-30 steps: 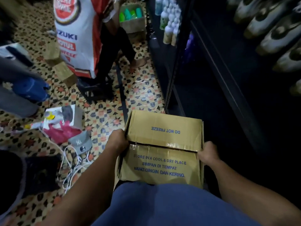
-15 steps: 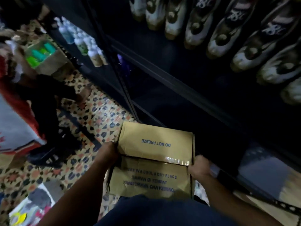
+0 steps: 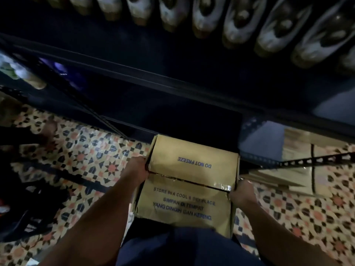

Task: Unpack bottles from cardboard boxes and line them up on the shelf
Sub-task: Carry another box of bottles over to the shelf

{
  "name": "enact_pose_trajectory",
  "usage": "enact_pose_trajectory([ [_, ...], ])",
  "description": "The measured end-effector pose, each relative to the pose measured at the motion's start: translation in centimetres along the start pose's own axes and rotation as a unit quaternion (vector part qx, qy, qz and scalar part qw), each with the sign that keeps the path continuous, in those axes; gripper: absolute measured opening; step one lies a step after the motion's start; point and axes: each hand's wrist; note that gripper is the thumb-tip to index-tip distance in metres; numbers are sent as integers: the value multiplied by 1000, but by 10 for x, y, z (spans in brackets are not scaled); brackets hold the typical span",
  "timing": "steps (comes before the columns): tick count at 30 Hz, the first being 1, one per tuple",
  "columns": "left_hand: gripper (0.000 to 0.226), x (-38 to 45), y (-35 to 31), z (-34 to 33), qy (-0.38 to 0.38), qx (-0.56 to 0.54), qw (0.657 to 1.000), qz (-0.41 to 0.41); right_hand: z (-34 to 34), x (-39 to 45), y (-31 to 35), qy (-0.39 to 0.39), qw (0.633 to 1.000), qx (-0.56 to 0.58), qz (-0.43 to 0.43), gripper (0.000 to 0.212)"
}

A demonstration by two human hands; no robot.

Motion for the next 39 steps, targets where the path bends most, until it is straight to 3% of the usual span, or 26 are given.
enact_pose_trajectory([
  [9,18,33,29,-52,41,23,999,-26,-51,10,-17,29,999,16,-34,12],
  [16,15,136,91,-111,44,8,998,-54,-154,79,11,16,999,16,-42,5],
  [27,16,287,154,-231,31,-29,997,-71,-310,213,15,8,999,22,-49,12],
  [29,15,299,159,-246,22,-31,997,-66,-321,229,16,2,999,11,-47,11],
  [34,12,316,165,-274,-8,-49,997,-66,-340,254,15,-23,1000,-3,-19,34],
  [39,5,335,167,-284,-42,-29,994,-99,-353,278,11,-53,998,16,27,17],
])
Point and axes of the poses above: each hand's wrist, its own x-axis towards the middle knuckle, its own z-axis out of the back of the hand, y = z × x, and after that the axes turned 13 degrees about -x, right-handed
